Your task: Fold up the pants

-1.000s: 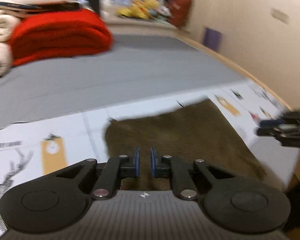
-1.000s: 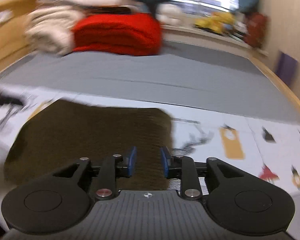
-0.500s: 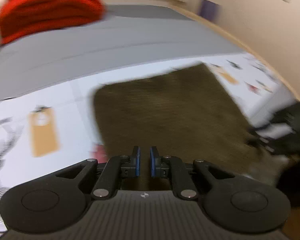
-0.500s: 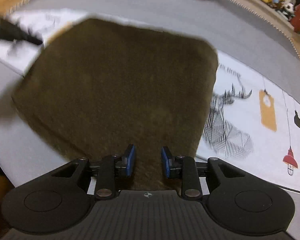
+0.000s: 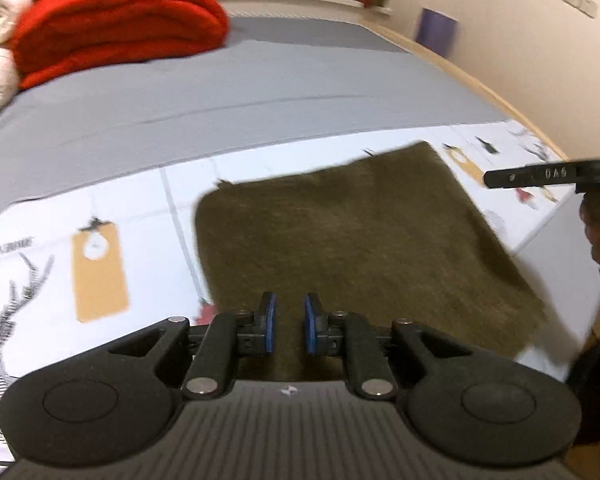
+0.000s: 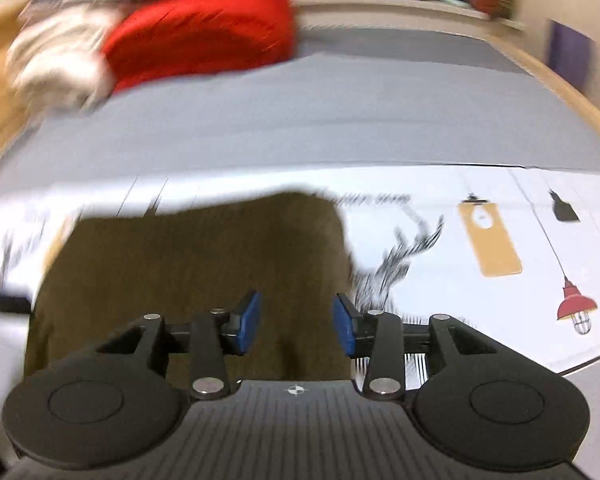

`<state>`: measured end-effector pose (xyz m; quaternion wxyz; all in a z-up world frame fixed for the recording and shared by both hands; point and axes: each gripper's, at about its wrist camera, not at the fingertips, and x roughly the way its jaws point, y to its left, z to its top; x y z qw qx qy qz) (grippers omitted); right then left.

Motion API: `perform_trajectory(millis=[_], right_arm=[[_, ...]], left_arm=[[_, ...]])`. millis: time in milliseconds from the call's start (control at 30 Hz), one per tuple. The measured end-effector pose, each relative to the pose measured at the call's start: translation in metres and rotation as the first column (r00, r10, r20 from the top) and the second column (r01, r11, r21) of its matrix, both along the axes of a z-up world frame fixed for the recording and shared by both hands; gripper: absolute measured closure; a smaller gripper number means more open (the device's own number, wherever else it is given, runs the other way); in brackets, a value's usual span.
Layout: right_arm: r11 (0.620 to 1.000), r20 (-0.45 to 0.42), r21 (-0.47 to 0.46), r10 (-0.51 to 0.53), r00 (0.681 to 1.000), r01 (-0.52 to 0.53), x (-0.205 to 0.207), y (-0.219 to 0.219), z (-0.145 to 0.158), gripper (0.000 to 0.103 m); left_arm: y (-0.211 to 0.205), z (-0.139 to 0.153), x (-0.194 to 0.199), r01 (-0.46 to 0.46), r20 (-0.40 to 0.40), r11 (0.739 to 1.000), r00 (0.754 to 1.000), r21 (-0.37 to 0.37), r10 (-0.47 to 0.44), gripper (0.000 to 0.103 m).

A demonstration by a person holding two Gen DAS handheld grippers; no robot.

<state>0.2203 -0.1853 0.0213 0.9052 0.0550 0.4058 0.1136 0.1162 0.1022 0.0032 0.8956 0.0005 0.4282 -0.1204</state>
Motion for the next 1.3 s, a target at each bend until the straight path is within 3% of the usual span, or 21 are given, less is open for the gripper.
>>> perform_trajectory(millis=[167, 333, 367, 533, 700, 867, 1067, 1200, 1300], right_arm=[[0.992, -0.019, 0.069, -0.108, 0.994, 0.109, 0.034, 0.010, -0.009, 0.060], [0.992, -0.037, 0.001, -0.126, 0.991, 0.126, 0.062, 0.026, -0.035, 0.060], [0.991, -0.051, -0.016, -0.130, 0.990, 0.130, 0.070, 0.027, -0.043, 0.056], [0.989, -0.100, -0.039, -0.148, 0.984, 0.144, 0.092, 0.026, -0.069, 0.052], [0.986, -0.108, -0.057, -0.164, 0.981, 0.158, 0.099, 0.033, -0.077, 0.050], [0.985, -0.098, -0.050, -0.171, 0.980, 0.167, 0.093, 0.032, -0.074, 0.051], [0.983, -0.097, 0.007, -0.180, 0.979, 0.182, 0.068, 0.019, -0.056, 0.051], [0.994, -0.111, 0.009, -0.106, 0.988, 0.108, 0.027, 0.015, -0.029, 0.051], [0.999, -0.135, -0.036, 0.017, 0.991, -0.022, -0.015, 0.019, -0.024, 0.051]], left_arm=[[0.008, -0.002, 0.006, -0.071, -0.001, 0.997, 0.997, 0.007, 0.071, 0.086], [0.010, -0.004, 0.014, -0.086, -0.014, 0.996, 0.996, -0.001, 0.086, 0.085], [0.010, -0.006, 0.016, -0.083, -0.020, 0.997, 0.996, 0.000, 0.083, 0.084], [0.007, -0.029, 0.024, -0.068, -0.105, 0.994, 0.992, 0.085, 0.077, 0.075], [0.013, -0.031, 0.027, -0.094, -0.130, 0.994, 0.986, 0.054, 0.100, 0.074], [0.008, -0.032, 0.025, -0.087, -0.116, 0.993, 0.989, 0.081, 0.096, 0.073], [0.012, -0.032, 0.020, -0.115, -0.077, 0.991, 0.990, 0.071, 0.120, 0.065], [0.003, -0.015, 0.006, -0.083, 0.012, 0.994, 0.996, 0.071, 0.083, 0.064], [-0.008, -0.009, -0.002, -0.024, 0.011, 0.999, 1.000, 0.043, 0.024, 0.060]])
